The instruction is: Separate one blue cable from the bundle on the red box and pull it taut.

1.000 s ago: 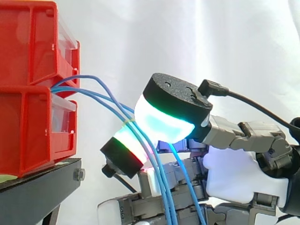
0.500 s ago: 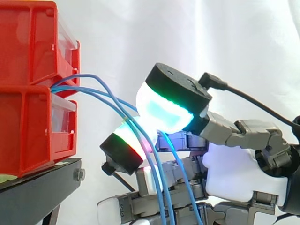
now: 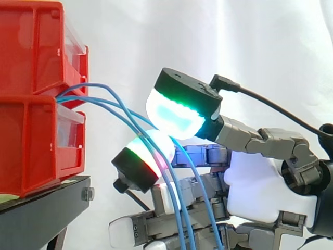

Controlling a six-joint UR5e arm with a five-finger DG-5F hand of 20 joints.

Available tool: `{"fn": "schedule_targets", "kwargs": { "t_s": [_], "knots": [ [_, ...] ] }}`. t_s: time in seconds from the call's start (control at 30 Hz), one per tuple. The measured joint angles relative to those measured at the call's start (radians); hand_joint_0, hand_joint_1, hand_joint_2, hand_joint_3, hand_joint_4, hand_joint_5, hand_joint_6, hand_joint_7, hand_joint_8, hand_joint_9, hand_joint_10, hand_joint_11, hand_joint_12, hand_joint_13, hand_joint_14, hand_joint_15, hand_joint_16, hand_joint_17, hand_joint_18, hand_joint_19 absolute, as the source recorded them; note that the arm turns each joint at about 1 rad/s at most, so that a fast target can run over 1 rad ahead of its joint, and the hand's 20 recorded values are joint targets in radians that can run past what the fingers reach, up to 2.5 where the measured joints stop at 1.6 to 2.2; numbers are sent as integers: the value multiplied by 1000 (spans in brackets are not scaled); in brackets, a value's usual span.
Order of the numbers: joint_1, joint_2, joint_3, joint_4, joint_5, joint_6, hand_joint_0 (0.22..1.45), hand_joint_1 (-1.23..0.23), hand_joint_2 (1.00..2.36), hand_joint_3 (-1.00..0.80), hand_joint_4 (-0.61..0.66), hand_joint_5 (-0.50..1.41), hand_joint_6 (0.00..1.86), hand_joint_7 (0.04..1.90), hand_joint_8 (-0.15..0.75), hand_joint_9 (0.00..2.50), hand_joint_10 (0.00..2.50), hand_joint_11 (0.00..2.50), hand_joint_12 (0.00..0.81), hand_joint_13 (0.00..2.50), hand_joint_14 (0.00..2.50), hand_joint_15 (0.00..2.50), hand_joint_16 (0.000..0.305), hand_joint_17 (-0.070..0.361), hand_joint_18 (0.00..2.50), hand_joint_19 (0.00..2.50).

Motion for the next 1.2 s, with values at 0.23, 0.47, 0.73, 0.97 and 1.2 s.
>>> {"fn": "schedule_targets", "kwargs": {
  "t_s": [0.23, 0.47, 0.73, 0.97, 1.2],
  "knots": [
    [0, 0, 0, 0, -1, -2, 569, -770, 1015, -266, 203, -163, 884, 1186, 398, 1105, 16, 662, 433, 826, 11, 351, 50, 112, 846, 454],
    [-2, 0, 0, -2, -2, -3, 489, -525, 1000, -500, 202, -156, 859, 1117, 414, 1117, 16, 625, 463, 832, 12, 341, 56, 127, 876, 445],
    [-3, 24, 0, -88, 2, -39, 563, -537, 1013, -279, 194, -150, 840, 1180, 405, 1111, 15, 612, 451, 820, 10, 344, 54, 121, 837, 467],
    [-4, 52, 0, -158, 2, -53, 562, -669, 1010, -185, 235, -161, 870, 1142, 444, 1124, 15, 628, 488, 852, 9, 343, 61, 138, 908, 421],
    [-2, 66, 0, -185, 11, -59, 588, -764, 1014, -90, 184, -167, 893, 1169, 427, 1106, 14, 672, 475, 850, 10, 342, 59, 132, 897, 411]
  ]
}}
